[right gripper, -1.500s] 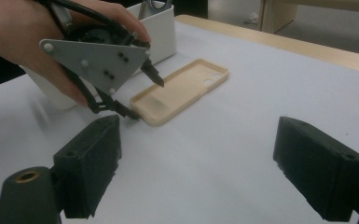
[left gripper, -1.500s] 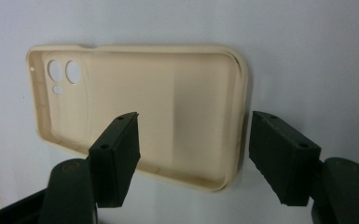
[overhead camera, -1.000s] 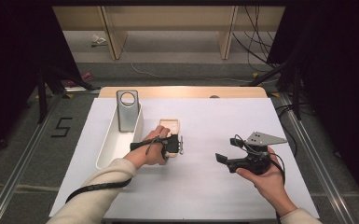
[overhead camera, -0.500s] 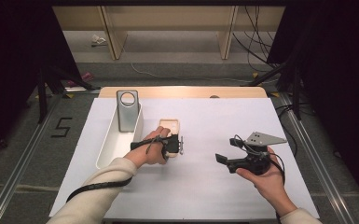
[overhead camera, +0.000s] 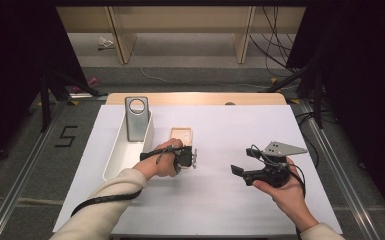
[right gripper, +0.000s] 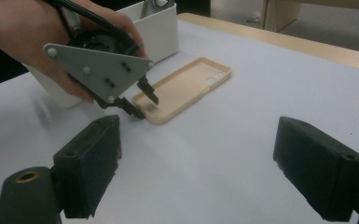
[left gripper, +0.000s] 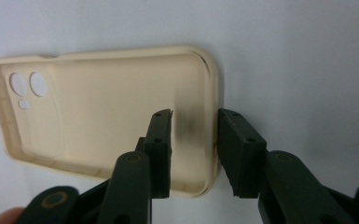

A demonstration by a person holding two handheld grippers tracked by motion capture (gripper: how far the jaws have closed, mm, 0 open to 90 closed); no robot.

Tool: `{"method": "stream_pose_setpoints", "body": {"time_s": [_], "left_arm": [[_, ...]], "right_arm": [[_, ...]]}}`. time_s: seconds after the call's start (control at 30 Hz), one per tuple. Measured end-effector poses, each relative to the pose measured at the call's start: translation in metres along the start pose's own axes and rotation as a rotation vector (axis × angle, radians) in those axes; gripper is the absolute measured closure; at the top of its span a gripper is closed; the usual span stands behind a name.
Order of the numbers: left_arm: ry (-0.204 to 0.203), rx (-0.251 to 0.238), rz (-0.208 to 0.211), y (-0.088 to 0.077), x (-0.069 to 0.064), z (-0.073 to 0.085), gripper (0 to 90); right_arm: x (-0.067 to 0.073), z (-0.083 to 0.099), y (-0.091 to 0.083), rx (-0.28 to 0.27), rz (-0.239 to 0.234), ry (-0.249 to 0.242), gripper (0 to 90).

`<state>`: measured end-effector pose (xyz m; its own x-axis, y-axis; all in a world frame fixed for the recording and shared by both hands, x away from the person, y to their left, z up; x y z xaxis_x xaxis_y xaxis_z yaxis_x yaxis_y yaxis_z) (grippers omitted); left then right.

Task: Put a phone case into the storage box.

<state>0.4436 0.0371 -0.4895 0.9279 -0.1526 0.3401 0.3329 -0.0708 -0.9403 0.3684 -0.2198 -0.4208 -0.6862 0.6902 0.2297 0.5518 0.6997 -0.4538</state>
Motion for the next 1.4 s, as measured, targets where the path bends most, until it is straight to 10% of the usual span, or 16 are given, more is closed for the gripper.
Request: {"method": "stream_pose_setpoints", "body": {"time_s": [1.4], "left_arm": [[0.024,0.002,0.034,0.0002,-0.0048,-0.0012,81.4]], "right_arm": [[0.0008,0.0007,0.0011,0.006,-0.005,-0.001,16.1]]}}
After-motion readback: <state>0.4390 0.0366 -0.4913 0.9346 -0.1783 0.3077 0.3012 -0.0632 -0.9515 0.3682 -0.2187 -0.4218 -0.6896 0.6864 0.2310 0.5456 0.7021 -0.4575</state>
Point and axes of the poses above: each handheld gripper's, and its own axes: y roughly forward along the jaws, z roughly out of its underside, x roughly to its left, the point moved 3 cm from there along y, roughly forward along the jaws, and after that the axes turned 6 degrees about y, right-handed, at the moved point
